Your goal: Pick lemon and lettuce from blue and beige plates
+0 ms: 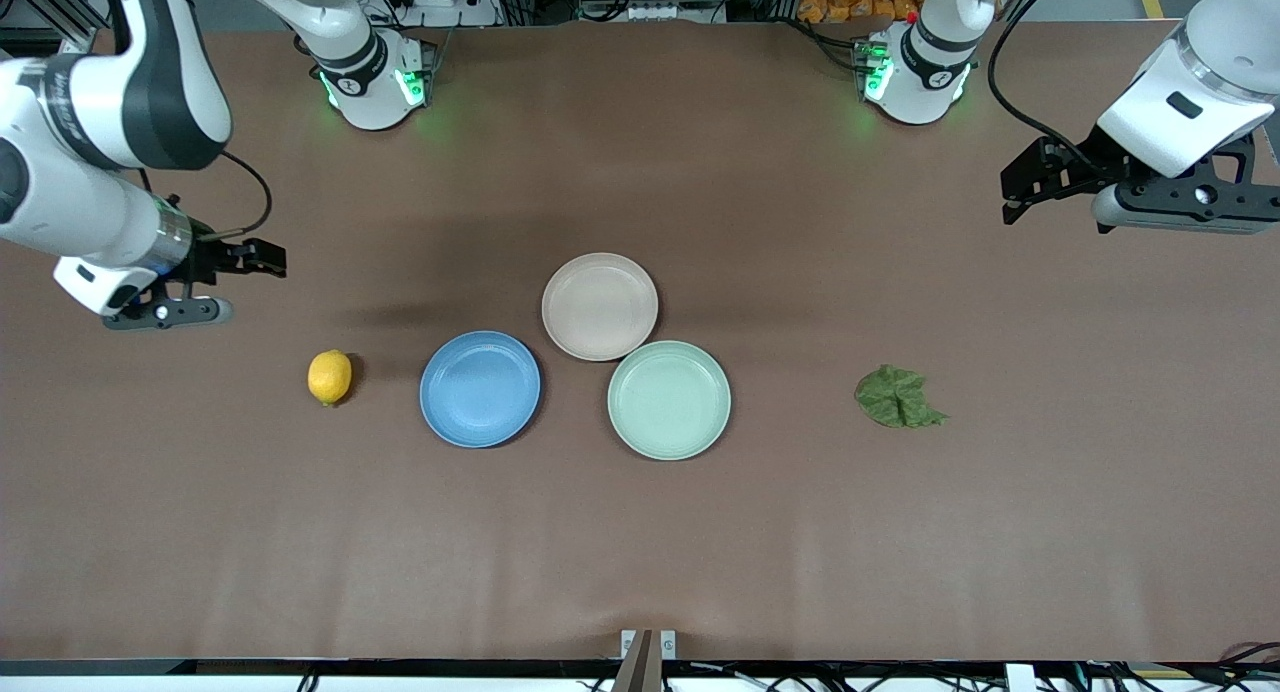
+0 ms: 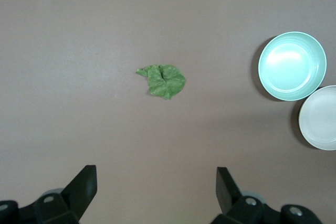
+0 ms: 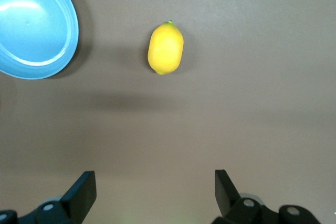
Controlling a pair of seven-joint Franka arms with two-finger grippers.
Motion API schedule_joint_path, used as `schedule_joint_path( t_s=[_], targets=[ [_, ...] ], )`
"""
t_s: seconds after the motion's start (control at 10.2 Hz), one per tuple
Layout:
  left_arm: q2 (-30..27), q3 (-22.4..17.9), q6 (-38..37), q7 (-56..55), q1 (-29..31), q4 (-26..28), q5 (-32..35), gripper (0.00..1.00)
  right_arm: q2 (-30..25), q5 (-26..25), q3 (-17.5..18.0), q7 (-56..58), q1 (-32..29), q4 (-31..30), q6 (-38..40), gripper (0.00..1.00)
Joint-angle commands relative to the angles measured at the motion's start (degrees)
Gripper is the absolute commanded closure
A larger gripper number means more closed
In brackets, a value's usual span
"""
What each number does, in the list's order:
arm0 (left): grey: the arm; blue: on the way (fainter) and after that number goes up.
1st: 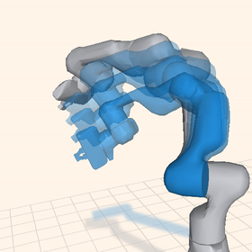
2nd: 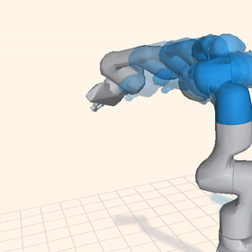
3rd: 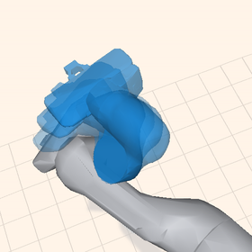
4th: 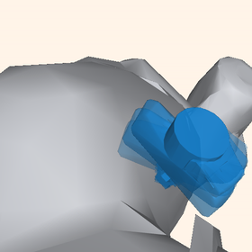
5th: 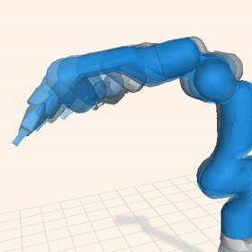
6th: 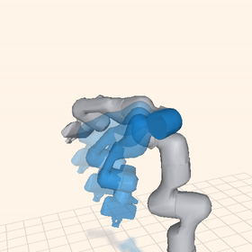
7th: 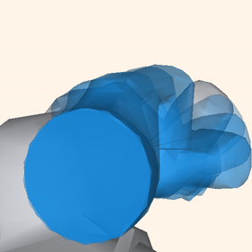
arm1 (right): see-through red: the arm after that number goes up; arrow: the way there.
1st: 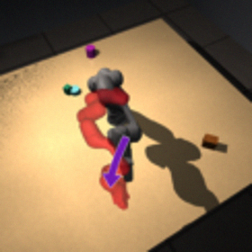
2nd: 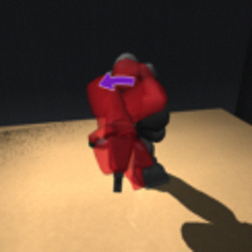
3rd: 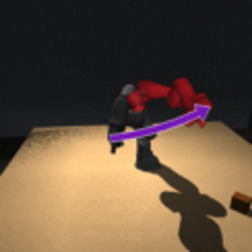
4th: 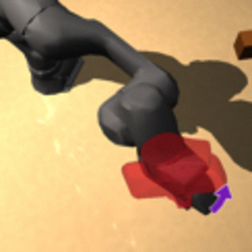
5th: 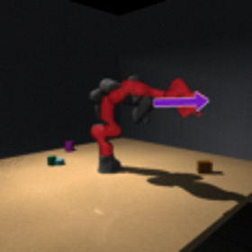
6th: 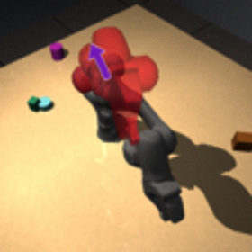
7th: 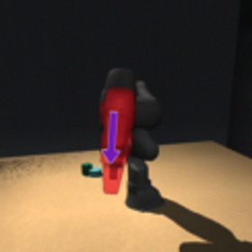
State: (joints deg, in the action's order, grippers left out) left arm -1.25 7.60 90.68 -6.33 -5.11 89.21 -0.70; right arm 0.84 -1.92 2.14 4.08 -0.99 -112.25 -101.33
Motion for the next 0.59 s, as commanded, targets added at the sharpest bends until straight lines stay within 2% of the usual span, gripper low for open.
schedule_joint_path(
  t_s=[0.0, 0.29, 0.49],
  targets=[
    [-0.24, 0.22, -1.03, 1.75, 0.19, -0.7, 1.23, 0.0, -2.59, -0.81, 0.06, -0.65, -0.41, 2.89, 4.28, 0.0],
    [-0.24, 0.48, -1.11, 2.63, 0.1, -1.06, 3.76, 0.0, -2.07, -0.81, 0.15, -0.74, -0.68, 10.54, 7.2, 0.0],
    [-0.68, 0.57, -1.38, 3.68, 0.54, -0.97, 3.16, 0.0, -1.89, -0.81, 0.24, -0.74, -0.59, 14.5, 8.95, 0.0]
  ],
)
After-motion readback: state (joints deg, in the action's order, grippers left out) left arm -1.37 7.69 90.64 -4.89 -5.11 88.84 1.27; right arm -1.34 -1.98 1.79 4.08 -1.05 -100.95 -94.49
